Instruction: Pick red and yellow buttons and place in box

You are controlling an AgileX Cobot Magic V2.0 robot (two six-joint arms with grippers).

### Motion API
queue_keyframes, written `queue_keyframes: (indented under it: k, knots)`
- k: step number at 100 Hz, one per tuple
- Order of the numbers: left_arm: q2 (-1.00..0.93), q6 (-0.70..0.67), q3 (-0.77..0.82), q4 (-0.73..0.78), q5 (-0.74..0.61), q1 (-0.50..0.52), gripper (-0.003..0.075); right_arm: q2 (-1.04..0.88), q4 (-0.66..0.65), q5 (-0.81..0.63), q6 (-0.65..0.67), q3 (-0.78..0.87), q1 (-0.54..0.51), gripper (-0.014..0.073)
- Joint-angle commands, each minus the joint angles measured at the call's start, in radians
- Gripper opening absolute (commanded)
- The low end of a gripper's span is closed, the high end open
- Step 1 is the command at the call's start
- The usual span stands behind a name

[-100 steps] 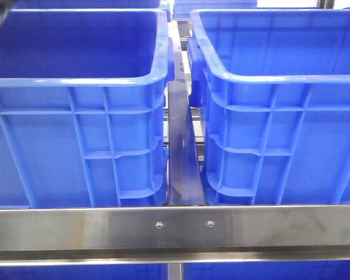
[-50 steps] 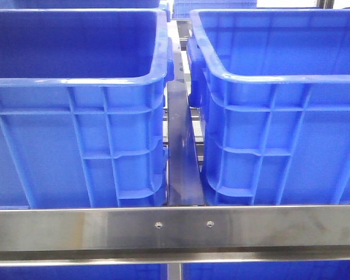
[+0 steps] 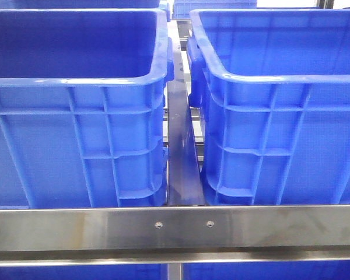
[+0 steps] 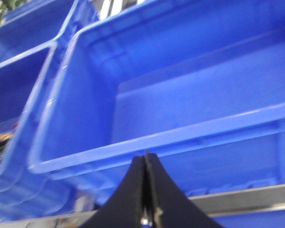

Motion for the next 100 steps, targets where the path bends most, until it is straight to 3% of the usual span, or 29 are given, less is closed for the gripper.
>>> queue_keyframes:
  k: [1, 11, 33, 42, 54, 66, 86, 100]
  knots:
    - [-0.015, 0.003, -0.029, -0.030, -0.073, -0.009, -0.0019, 0.071, 0.056, -0.021, -0.056, -0.080, 0.004, -0.0060]
    - [-0.015, 0.004, -0.029, -0.030, -0.076, -0.009, -0.0019, 0.125, 0.152, 0.016, -0.176, -0.122, 0.004, 0.0024]
    - [-0.015, 0.004, -0.029, -0.030, -0.092, -0.009, -0.0019, 0.250, 0.554, 0.049, -0.504, -0.150, 0.004, 0.0407]
    - [-0.015, 0.004, -0.029, -0.030, -0.092, -0.009, -0.0019, 0.297, 0.733, 0.074, -0.666, -0.150, 0.004, 0.0508]
    - [-0.015, 0.004, -0.029, -0.030, -0.092, -0.009, -0.0019, 0.370, 1.016, 0.146, -0.906, -0.150, 0.004, 0.0533]
    - [-0.015, 0.004, -0.029, -0.030, -0.100, -0.009, -0.0019, 0.460, 1.184, 0.228, -1.070, -0.150, 0.004, 0.0533]
    - [-0.015, 0.004, -0.029, -0.030, -0.114, -0.009, -0.0019, 0.589, 1.210, 0.305, -1.153, -0.178, 0.004, 0.0533]
    - [-0.015, 0.004, -0.029, -0.030, -0.119, -0.009, -0.0019, 0.625, 1.164, 0.276, -1.167, -0.258, 0.042, 0.0533]
